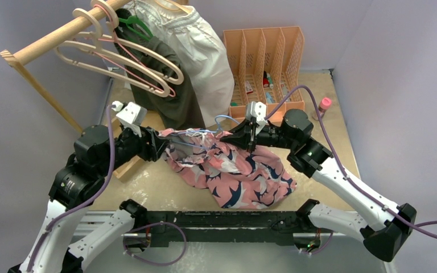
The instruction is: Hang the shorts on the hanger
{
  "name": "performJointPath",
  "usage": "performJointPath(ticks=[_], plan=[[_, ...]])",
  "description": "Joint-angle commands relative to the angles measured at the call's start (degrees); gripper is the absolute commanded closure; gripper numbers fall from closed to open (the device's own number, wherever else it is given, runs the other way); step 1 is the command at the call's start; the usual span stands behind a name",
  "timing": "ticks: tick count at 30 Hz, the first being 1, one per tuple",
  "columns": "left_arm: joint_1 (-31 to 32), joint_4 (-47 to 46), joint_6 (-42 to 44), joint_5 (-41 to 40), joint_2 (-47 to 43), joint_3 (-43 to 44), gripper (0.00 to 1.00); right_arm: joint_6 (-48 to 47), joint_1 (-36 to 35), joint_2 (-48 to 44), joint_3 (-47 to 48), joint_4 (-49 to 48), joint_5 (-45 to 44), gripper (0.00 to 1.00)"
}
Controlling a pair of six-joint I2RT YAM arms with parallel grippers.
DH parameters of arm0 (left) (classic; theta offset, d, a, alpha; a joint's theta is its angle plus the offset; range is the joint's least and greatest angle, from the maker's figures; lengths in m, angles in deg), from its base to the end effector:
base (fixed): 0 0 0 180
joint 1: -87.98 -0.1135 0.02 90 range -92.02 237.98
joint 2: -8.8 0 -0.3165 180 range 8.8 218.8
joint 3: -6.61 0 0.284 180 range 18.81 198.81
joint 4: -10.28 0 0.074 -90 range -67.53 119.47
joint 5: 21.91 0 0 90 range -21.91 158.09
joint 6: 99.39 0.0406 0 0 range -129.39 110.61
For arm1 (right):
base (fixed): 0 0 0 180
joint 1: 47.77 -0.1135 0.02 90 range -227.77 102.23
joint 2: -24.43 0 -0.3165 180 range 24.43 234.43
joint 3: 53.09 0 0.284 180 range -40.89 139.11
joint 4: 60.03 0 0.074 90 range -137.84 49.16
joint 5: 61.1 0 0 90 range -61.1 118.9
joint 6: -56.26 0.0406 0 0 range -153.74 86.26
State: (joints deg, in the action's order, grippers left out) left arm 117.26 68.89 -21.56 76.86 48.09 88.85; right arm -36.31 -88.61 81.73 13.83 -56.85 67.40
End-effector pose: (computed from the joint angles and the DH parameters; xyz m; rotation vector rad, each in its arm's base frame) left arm 0.0779 -0.0508 0.4766 0.3892 1.8498 -0.6417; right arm 0.1606 0.1722 0.4392 -1.0719 1.1473 1.0190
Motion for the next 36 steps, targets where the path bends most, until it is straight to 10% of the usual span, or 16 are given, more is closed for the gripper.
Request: performJointPath(ticks=[1, 7, 11, 29, 36], plan=[[-0.19, -0.39, -3.50, -4.03, -0.95, -4.00, 0.47, 1.95, -0.25, -1.11, 1.18, -4.61, -3.00, 1.00], [-0.19, -5.98, -5.27, -4.99, -0.93, -8.88, 0.52, 3.01, -0.21, -1.07, 1.18, -6.33, -4.13, 1.00], [-0.19, -9.94, -5.98, -1.47, 0.50, -7.43, 1.00, 3.44, -0.21, -0.52, 1.14, -6.45, -4.07, 1.00], [-0.15, -21.29, -15.29, 15.26, 9.29, -4.08, 0.99, 5.45, -1.18, 8.38, 2.02, -15.10, -4.15, 1.00], [-0.18, -13.24, -2.49, 15.03, 10.24, -0.98, 0.62, 17.59, -1.26, 4.27, -13.94, -41.26, -2.46, 1.00]])
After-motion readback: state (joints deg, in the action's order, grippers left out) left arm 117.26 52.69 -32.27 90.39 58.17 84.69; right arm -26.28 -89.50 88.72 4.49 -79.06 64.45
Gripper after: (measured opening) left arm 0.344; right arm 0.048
